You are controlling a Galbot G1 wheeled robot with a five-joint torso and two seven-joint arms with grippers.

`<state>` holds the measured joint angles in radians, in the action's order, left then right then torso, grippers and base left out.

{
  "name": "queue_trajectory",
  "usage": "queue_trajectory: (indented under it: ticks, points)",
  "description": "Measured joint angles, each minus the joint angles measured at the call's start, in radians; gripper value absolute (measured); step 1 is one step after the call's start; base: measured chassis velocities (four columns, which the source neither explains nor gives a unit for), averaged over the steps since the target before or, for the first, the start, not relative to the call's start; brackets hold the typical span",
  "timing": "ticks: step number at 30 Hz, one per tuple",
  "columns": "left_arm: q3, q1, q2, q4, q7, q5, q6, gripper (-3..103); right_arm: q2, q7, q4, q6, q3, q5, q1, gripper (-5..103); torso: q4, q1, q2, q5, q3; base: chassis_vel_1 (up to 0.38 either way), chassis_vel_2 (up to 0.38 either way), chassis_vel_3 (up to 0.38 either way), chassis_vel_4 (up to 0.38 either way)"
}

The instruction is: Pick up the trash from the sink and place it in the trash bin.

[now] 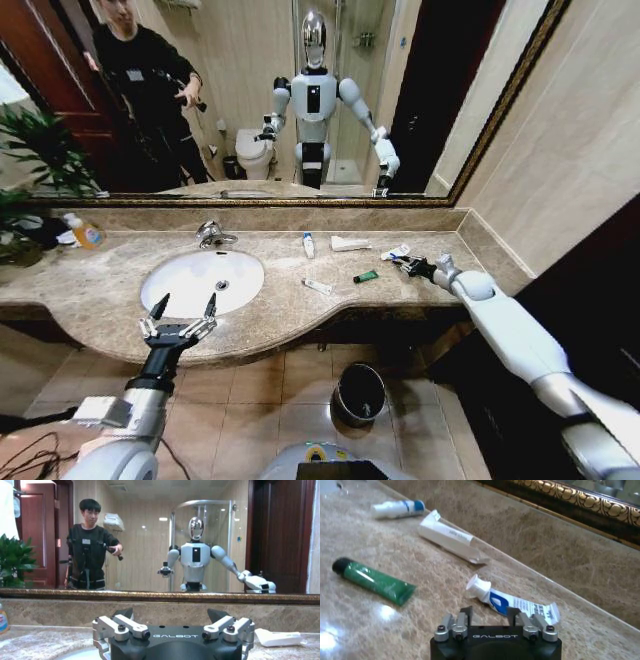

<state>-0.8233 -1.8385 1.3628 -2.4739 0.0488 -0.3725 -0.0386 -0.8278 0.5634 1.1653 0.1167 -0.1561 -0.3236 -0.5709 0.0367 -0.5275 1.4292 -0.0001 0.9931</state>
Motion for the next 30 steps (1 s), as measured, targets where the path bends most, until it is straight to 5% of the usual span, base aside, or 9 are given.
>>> queue_trajectory:
  ticks: [9,13,23,30]
  points:
    - [0.000,0.000,0.000,0.000,0.000,0.000,0.000,100,-0.050,-0.230,0.023,0.138,0.032,-0.229,0.005,78,0.0003,0.000,0.000,0.0001,0.000,0.000,0.000,0.000,0.000]
    - [0.000,0.000,0.000,0.000,0.000,0.000,0.000,100,-0.061,-0.257,0.008,0.156,0.033,-0.247,0.012,94,0.0002,0.000,0.000,0.0001,0.000,0.000,0.000,0.000,0.000]
    - [0.000,0.000,0.000,0.000,0.000,0.000,0.000,100,-0.043,-0.281,0.085,0.253,0.015,-0.412,-0.005,100,0.0001,0.000,0.000,0.0000,0.000,0.000,0.000,0.000,0.000]
    - [0.000,0.000,0.000,0.000,0.000,0.000,0.000,100,-0.054,-0.288,0.091,0.242,0.022,-0.411,-0.005,100,0.0001,0.000,0.000,0.0003,0.000,0.000,0.000,0.000,0.000]
